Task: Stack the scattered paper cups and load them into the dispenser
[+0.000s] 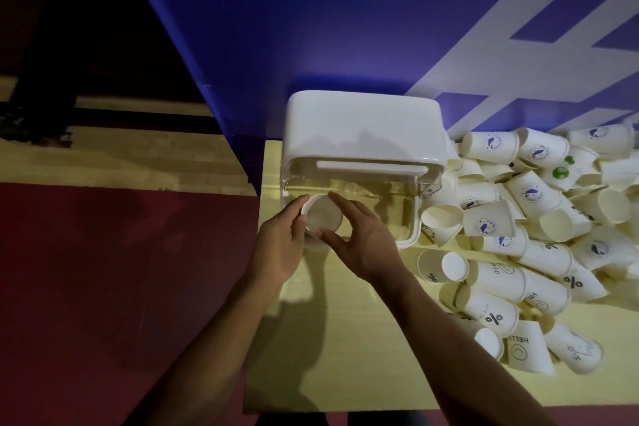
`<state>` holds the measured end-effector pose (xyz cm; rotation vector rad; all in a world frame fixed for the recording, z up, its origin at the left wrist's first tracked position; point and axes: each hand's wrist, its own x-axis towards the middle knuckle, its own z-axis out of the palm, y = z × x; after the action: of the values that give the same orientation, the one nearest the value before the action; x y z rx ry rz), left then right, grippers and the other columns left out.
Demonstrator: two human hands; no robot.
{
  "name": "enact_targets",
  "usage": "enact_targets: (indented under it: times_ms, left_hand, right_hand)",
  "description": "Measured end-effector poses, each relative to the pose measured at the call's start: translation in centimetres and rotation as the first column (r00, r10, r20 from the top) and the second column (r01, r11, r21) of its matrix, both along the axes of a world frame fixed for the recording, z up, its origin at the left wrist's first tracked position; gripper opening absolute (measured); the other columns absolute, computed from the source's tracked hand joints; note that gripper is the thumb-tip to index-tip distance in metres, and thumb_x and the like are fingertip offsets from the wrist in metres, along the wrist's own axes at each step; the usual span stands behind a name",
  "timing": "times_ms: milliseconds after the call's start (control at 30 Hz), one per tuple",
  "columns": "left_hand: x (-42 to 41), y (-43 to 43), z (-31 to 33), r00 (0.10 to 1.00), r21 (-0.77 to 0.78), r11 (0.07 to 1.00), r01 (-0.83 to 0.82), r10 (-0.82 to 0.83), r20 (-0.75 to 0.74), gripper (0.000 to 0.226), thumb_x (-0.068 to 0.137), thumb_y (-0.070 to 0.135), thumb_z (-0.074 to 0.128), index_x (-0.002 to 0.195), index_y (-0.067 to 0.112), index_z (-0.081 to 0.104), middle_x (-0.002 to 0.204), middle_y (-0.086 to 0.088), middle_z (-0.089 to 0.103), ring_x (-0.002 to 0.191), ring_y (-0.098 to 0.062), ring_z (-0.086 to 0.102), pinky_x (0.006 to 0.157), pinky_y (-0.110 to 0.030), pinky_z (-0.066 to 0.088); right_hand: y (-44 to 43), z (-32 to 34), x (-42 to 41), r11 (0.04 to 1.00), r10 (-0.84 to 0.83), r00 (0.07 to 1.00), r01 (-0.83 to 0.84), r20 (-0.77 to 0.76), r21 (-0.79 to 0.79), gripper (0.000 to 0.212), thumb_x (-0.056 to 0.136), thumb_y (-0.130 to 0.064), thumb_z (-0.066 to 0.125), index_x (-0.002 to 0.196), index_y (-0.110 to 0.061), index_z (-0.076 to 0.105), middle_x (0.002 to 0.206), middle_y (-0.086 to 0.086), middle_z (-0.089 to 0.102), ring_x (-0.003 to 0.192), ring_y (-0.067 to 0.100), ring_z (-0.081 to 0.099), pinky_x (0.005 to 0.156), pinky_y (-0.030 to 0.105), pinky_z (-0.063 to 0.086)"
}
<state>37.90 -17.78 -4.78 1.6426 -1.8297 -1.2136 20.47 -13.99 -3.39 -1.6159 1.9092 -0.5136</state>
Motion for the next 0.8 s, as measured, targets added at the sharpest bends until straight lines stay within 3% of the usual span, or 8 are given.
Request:
enact_targets:
  times_ms: [300,400,500,633,700,800]
  left_hand:
    - [-0.2,0.0,0.0,1.000,0.011,1.000,-0.008,0.008,0.015,0.042,0.108,0.018,0.049,0.148,0.030,0.052,0.135,0.001,0.067,0.117,-0.013,0.065,0.076,0.006,0.036]
    - [-0.2,0.4,1.1,1.000,-0.035,0.999,-0.016,0.016,0.005,0.042,0.107,0.019,0.050,0.149,0.025,0.052,0.131,0.002,0.069,0.113,-0.005,0.064,0.081,0.005,0.036]
    - [-0.3,1.0,2.5,0.999,-0.152,0.987,-0.045,0.043,-0.015,0.037,0.104,0.017,0.056,0.140,0.017,0.060,0.129,0.001,0.069,0.112,-0.009,0.065,0.087,0.002,0.037]
    - [-2.1,2.9,4.9,0.994,-0.210,0.972,-0.104,0.092,-0.065,0.027,0.098,0.013,0.061,0.124,0.018,0.067,0.117,0.002,0.072,0.098,-0.008,0.067,0.079,-0.003,0.044]
    - [-4.2,3.8,6.2,0.996,-0.187,0.981,-0.042,0.025,-0.091,0.025,0.098,0.017,0.061,0.122,0.023,0.066,0.118,0.009,0.070,0.097,-0.008,0.067,0.078,-0.007,0.047]
    - [-8.9,4.6,7.9,0.981,-0.201,0.971,0.129,-0.155,-0.121,0.029,0.098,0.031,0.057,0.126,0.026,0.062,0.120,0.016,0.066,0.100,-0.003,0.065,0.081,-0.025,0.056]
  right_hand:
    - [-0.1,0.0,0.0,1.000,-0.003,1.000,0.003,-0.004,0.025,0.077,0.088,-0.070,0.062,0.153,-0.032,0.042,0.140,-0.004,0.059,0.121,0.023,0.061,0.093,0.043,0.056]
    - [0.2,0.4,-0.1,1.000,0.010,1.000,-0.010,-0.002,0.012,0.082,0.088,-0.073,0.059,0.156,-0.032,0.037,0.144,-0.004,0.058,0.126,0.021,0.058,0.096,0.041,0.054]
    - [1.2,1.5,-0.7,0.999,-0.041,0.998,0.042,0.049,-0.017,0.081,0.091,-0.064,0.064,0.158,-0.029,0.035,0.142,-0.003,0.060,0.129,0.016,0.055,0.097,0.033,0.052]
    - [3.8,3.0,-3.2,0.987,-0.136,0.989,0.140,0.052,-0.075,0.057,0.094,-0.050,0.068,0.143,-0.022,0.057,0.127,-0.005,0.069,0.118,0.016,0.064,0.092,0.033,0.054]
    - [5.3,3.8,-4.9,0.974,-0.207,0.976,0.213,0.071,-0.080,0.044,0.095,-0.043,0.070,0.133,-0.022,0.066,0.115,-0.008,0.074,0.110,0.014,0.068,0.089,0.033,0.055]
    - [8.0,5.0,-8.3,0.951,-0.294,0.954,0.298,0.052,-0.089,0.027,0.095,-0.035,0.070,0.119,-0.024,0.073,0.102,-0.012,0.076,0.093,0.013,0.071,0.080,0.036,0.058]
